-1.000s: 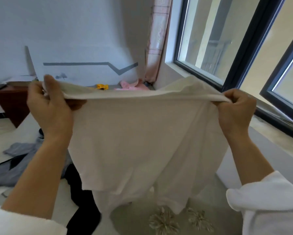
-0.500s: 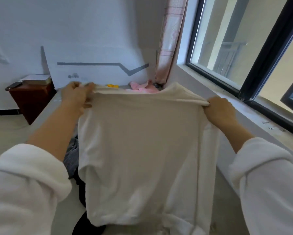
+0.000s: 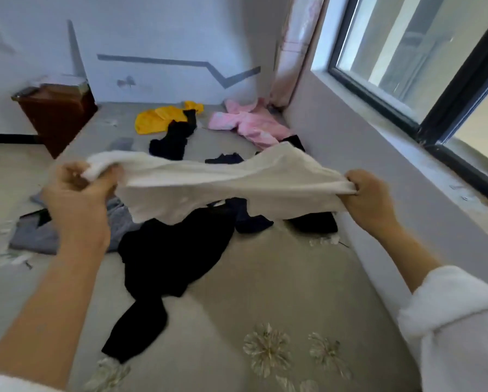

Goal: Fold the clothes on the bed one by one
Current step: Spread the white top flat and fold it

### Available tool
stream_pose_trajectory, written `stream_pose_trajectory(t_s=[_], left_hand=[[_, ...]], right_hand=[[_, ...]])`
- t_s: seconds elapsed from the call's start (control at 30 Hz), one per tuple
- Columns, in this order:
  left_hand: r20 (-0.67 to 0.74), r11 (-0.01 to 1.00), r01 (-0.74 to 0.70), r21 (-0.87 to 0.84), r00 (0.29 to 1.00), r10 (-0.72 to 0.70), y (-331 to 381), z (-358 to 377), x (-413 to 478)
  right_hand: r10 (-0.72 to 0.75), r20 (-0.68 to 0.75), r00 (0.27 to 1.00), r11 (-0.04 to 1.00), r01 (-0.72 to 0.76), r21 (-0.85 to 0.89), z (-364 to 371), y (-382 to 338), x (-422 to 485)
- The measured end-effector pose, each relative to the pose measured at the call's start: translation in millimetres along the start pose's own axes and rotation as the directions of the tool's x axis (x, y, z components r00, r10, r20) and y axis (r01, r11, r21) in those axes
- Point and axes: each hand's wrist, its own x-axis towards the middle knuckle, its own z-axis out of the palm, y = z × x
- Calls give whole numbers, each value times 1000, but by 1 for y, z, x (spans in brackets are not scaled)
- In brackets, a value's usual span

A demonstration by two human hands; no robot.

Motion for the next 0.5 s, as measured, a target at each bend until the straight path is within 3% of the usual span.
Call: stream_pose_trajectory(t_s=[0.1,0.23,0.3,0.37,0.43,0.5], left_hand=[[-34,924,331,192,943,-331,-75,-24,-66],[-157,589,697,410,690,-707,-162,-53,-153],[-214,472,766,436,598,-773,-190,-62,-192],[-248,400,788,468,552,-796,-207,-68,-223],[-259,347,780,522,532,-806,-216,-74,-245],[-230,321,715,621,558,-797,-221,-81,-260]], right_hand=[[25,343,939,999,-15,-34,49,38,-50],[168,707,687,939,107,-327,105,83,-123],[277,772,572,910,103,-403,122,101,-159],[343,807,481,894,96,-438,130,114,-190],[352,826,441,877,153,-456,133,123,-212],[332,840,429,871,201,-448,135,130,-227]])
